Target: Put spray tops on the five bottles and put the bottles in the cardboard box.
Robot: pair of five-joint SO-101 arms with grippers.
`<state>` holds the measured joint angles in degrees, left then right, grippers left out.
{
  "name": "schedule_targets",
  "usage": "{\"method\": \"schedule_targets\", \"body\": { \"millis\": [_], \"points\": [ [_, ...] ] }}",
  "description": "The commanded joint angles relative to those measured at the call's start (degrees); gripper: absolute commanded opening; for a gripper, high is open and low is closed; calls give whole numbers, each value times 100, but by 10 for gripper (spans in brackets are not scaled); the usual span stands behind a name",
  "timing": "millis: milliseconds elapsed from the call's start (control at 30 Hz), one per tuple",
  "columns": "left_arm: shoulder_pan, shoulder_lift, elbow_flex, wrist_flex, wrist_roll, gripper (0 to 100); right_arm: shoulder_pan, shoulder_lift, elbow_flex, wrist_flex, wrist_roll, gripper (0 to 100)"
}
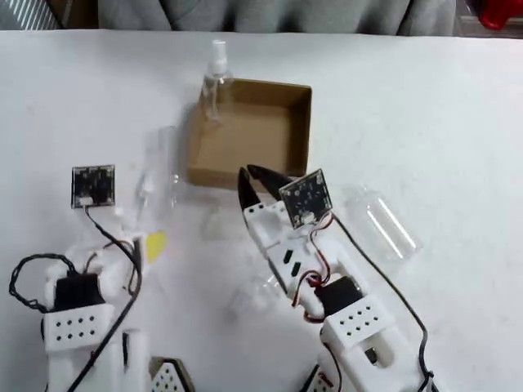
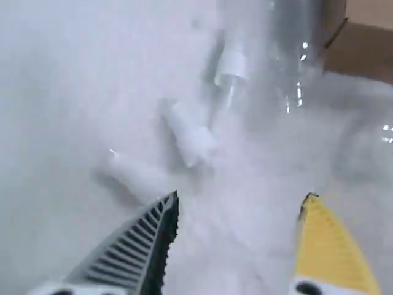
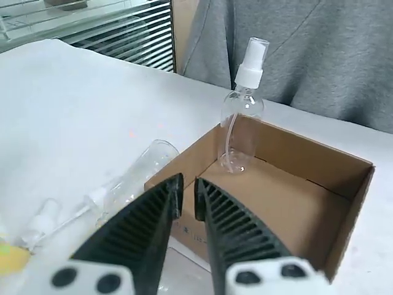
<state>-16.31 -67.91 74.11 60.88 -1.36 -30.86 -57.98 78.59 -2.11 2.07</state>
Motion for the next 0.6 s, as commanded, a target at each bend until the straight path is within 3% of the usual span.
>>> {"method": "schedule_targets", "body": {
  "millis": [0, 67, 300, 567],
  "points": [
    [-207, -127, 202, -88, -123, 296, -48, -31, -53, 40, 70, 15],
    [-207, -127, 290, -229, -141, 269, -48, -31, -53, 40, 70, 15],
    [-207, -119, -202, -70, -158, 35, -48, -31, -53, 40, 70, 15],
    [-207, -110, -1618, 703, -158, 26, -48, -31, -53, 40, 70, 15]
  ]
}}
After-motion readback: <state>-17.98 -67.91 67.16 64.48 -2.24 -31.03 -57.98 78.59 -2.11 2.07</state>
